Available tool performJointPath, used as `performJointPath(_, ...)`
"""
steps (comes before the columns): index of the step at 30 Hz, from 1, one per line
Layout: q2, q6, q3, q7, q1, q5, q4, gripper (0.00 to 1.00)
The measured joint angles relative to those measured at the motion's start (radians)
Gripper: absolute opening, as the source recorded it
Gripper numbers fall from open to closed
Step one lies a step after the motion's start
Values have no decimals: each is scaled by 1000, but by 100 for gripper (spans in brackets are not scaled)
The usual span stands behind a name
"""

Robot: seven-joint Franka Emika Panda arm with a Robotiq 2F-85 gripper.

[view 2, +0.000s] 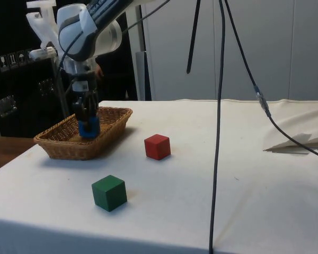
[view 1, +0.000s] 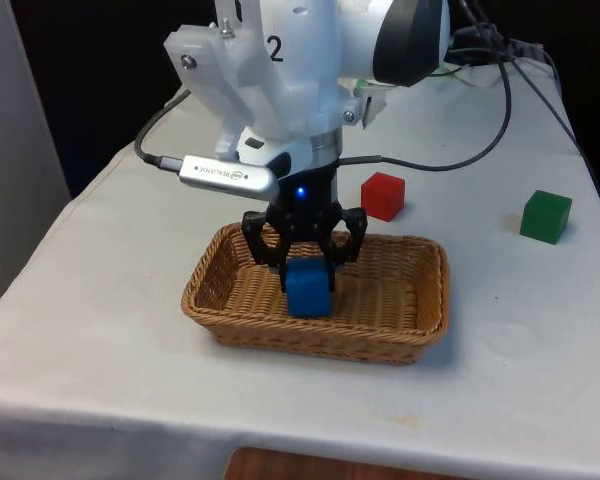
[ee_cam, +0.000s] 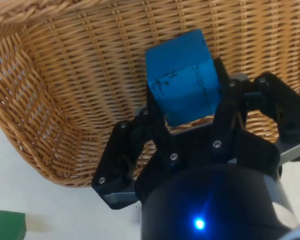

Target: Pick up the blue cube and place it into the basket.

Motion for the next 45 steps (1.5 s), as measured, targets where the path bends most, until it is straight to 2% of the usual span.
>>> performJointPath(6,0,0,0,0,0,0,1,60)
performJointPath(7,0,0,0,0,0,0,1,60)
performJointPath(8,0,0,0,0,0,0,1,70)
performJointPath(9,0,0,0,0,0,0,1,89)
performJointPath(10,0,0,0,0,0,0,1,97)
performJointPath(11,0,0,0,0,0,0,1,100)
performJointPath(24,-11,-13,0,4,0,0,15,100)
performJointPath(45,-109,-81,-3,17,-2,0,-6,100)
